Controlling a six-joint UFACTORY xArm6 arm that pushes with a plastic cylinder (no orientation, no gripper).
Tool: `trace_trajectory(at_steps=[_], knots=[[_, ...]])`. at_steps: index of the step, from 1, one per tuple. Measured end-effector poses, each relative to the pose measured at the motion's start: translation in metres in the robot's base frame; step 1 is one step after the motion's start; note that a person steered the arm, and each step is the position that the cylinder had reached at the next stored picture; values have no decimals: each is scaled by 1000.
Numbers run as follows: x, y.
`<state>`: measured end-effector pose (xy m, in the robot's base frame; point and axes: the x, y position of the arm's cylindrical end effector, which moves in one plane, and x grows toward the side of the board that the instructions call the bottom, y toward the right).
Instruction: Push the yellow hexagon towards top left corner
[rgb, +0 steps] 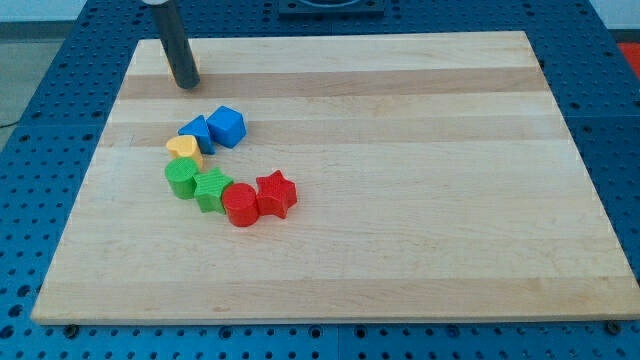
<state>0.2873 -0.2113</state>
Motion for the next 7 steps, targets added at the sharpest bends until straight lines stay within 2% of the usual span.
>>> trace_trajectory(at_steps=[3, 7], knots=[[-33, -15], [-41, -12]])
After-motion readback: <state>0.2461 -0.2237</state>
